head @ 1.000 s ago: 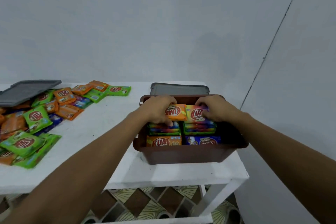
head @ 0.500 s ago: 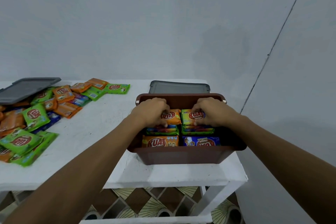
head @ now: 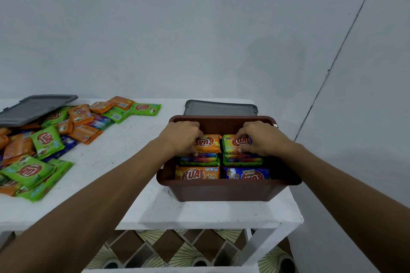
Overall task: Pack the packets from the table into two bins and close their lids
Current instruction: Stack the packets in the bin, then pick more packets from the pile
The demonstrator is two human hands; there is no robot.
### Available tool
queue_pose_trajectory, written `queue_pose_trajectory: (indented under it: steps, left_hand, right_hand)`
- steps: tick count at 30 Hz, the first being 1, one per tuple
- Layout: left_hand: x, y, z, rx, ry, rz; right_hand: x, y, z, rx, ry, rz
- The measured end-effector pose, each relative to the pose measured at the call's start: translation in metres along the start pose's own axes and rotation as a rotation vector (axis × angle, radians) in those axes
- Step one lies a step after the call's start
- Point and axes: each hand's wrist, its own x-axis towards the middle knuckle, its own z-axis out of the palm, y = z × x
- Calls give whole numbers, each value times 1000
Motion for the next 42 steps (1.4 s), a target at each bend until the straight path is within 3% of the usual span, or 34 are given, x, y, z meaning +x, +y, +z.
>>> queue_pose_trajectory:
  steps: [22,24,26,29,32,37,42]
  left_hand:
    - [-42,-43,8,20,-2,-39]
    - [-42,-50,4,-105,-30,-5]
    - [-47,-59,-1,-421,3,13]
    - [-60,-79,-3,-782,225,-12]
    - [-70,-112,6,-898,375,-101]
    - [-85,-188,40,-815,344,-295]
    - [-90,-273,86,-660,286,-409]
  right_hand:
    - [13,-50,8,20,20,-46]
    - [16,-49,4,129,-20,-65]
    - [20,-53,-2,315,-48,-118]
    - [30,-70,-12,481,11,-180]
    - [54,-93,-19,560,78,-199]
    - [120,-133,-24,548,182,-198]
    - [206,-172,-14,409,16,-214]
